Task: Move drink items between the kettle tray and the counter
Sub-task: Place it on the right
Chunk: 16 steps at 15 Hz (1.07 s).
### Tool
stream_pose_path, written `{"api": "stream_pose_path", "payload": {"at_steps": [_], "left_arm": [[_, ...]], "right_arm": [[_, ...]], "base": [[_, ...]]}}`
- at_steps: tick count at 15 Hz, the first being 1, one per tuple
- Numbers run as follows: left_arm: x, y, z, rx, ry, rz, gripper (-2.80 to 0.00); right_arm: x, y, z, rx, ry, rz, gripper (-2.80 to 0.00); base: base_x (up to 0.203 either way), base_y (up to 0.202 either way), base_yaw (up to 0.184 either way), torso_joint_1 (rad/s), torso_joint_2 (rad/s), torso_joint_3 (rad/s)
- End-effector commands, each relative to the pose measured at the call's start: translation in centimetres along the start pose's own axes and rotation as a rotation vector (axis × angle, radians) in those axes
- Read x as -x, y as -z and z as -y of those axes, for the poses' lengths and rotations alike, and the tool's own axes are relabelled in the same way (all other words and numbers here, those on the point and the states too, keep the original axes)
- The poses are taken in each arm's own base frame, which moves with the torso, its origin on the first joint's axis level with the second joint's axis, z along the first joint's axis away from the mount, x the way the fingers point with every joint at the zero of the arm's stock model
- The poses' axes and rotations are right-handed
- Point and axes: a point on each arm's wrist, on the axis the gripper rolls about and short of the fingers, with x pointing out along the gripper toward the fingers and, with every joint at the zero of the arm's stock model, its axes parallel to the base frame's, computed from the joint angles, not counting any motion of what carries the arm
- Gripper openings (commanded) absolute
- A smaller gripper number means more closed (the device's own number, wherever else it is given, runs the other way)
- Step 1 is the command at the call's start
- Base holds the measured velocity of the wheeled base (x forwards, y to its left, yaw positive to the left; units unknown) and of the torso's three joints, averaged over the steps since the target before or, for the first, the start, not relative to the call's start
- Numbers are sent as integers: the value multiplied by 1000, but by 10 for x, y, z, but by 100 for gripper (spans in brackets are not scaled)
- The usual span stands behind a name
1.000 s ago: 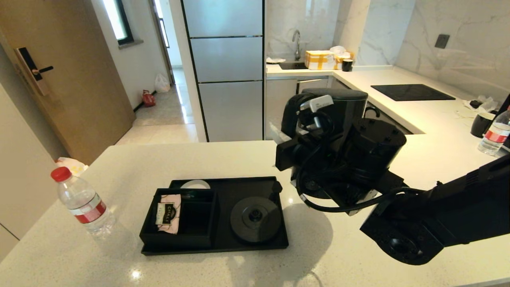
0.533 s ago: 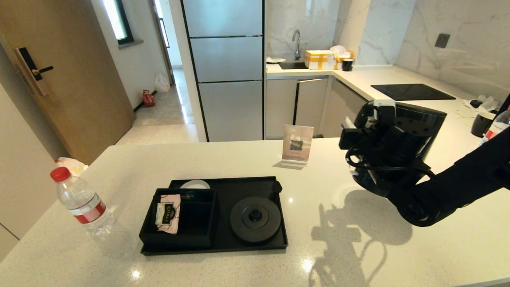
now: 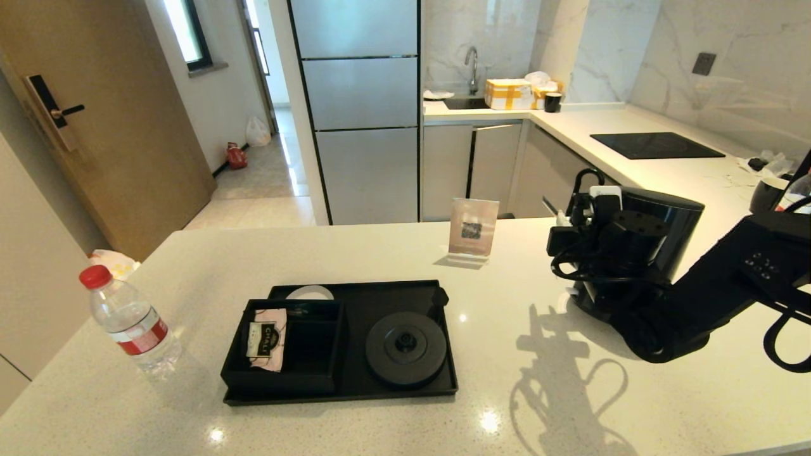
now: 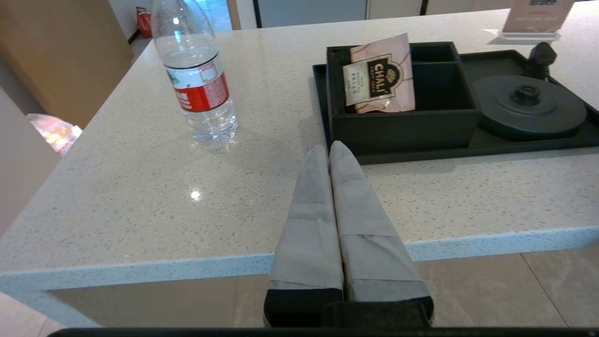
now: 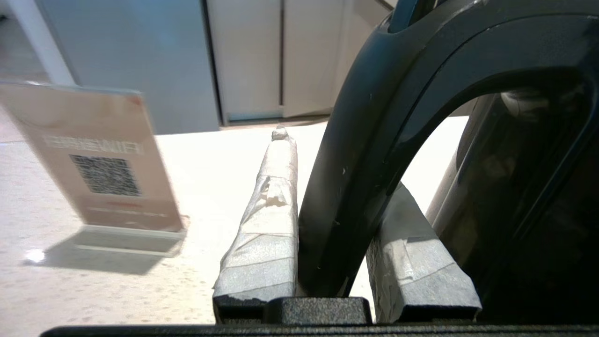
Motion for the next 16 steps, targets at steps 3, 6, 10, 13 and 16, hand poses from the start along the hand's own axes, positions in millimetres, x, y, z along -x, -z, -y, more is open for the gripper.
{"api": "stream_pose_path", "payload": {"at_steps": [3, 6, 10, 13, 16], "left_arm": [[0, 0, 0, -2, -1, 1, -280], [0, 0, 0, 0, -2, 2, -280], [0, 0, 0, -2, -1, 1, -280], [0, 0, 0, -2, -1, 1, -280], [0, 0, 0, -2, -1, 1, -280]], "right_arm": [[-4, 27, -6, 31, 1, -54, -280], [-3, 31, -7, 64, 33, 2, -280], [9, 34, -5, 70, 20, -8, -280], [9, 34, -5, 70, 20, -8, -280], [9, 34, -5, 70, 20, -8, 0]], "base": [[0, 0, 0, 0, 0, 0], [0, 0, 0, 0, 0, 0], [0, 0, 0, 0, 0, 0], [0, 0, 0, 0, 0, 0], [0, 0, 0, 0, 0, 0]]}}
